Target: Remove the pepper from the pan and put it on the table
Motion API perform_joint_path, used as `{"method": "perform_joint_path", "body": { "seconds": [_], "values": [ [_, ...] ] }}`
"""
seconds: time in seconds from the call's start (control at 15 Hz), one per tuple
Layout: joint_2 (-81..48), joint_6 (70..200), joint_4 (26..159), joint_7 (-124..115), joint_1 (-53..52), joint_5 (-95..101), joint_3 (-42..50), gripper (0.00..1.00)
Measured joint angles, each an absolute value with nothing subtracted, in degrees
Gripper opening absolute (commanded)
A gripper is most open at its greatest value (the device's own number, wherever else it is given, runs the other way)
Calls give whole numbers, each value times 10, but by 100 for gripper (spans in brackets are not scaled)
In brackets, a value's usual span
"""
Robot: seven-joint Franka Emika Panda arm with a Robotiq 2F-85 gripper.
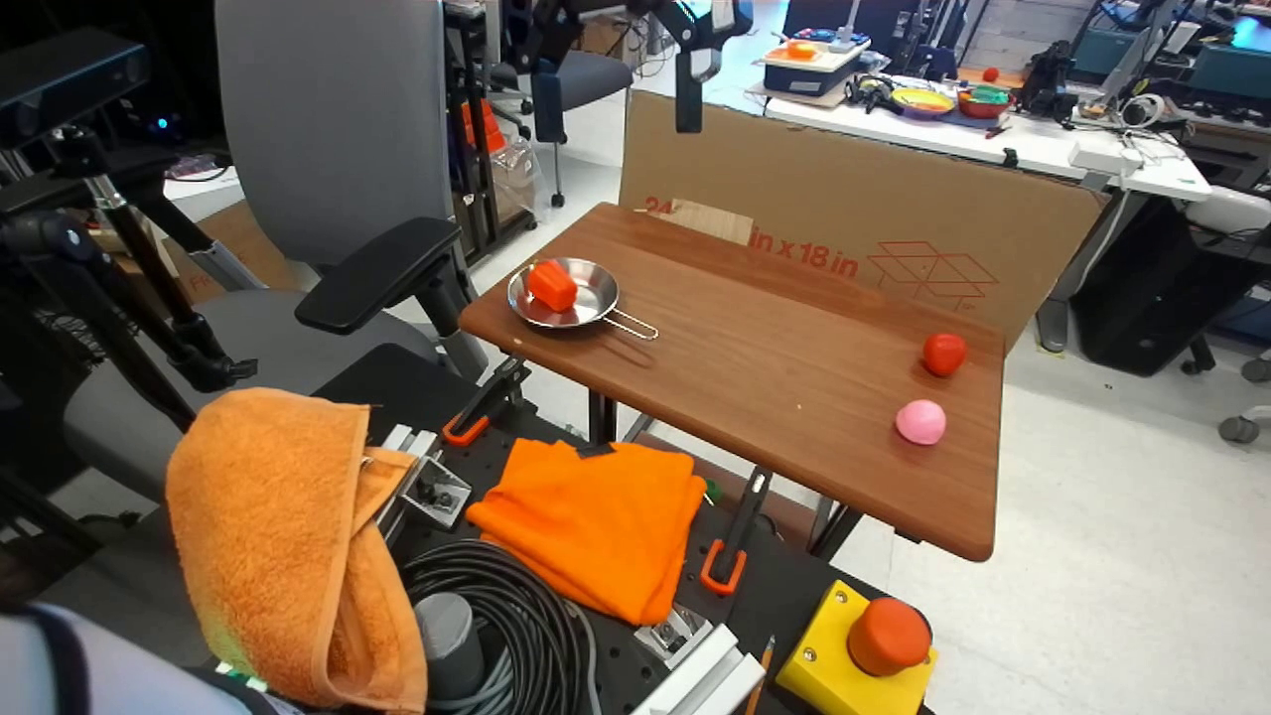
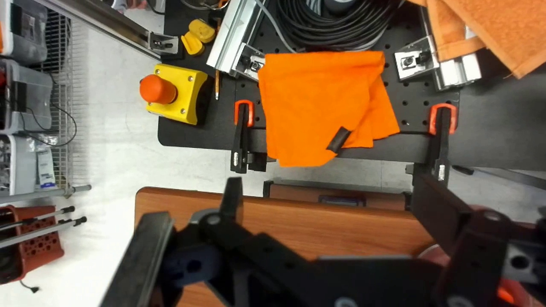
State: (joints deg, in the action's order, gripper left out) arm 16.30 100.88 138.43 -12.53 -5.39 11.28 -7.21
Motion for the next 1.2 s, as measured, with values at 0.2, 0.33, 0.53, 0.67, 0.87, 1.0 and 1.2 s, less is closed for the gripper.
{"method": "perform_joint_path", "body": {
  "seconds": [0.2, 0.33, 0.53, 0.67, 0.87, 1.0, 1.2],
  "values": [
    [158, 1011, 1384, -128, -50, 109, -71, 100],
    [158, 1013, 1384, -96, -50, 104, -69, 100],
    [158, 1027, 1385, -35, -52, 96, -66, 100],
    [158, 1037, 1385, 2, -55, 93, -66, 100],
    [156, 1039, 1386, 31, -62, 91, -66, 100],
    [152, 1059, 1389, 35, -65, 91, -66, 100],
    [145, 1104, 1398, 40, -66, 103, -70, 100]
  ]
}}
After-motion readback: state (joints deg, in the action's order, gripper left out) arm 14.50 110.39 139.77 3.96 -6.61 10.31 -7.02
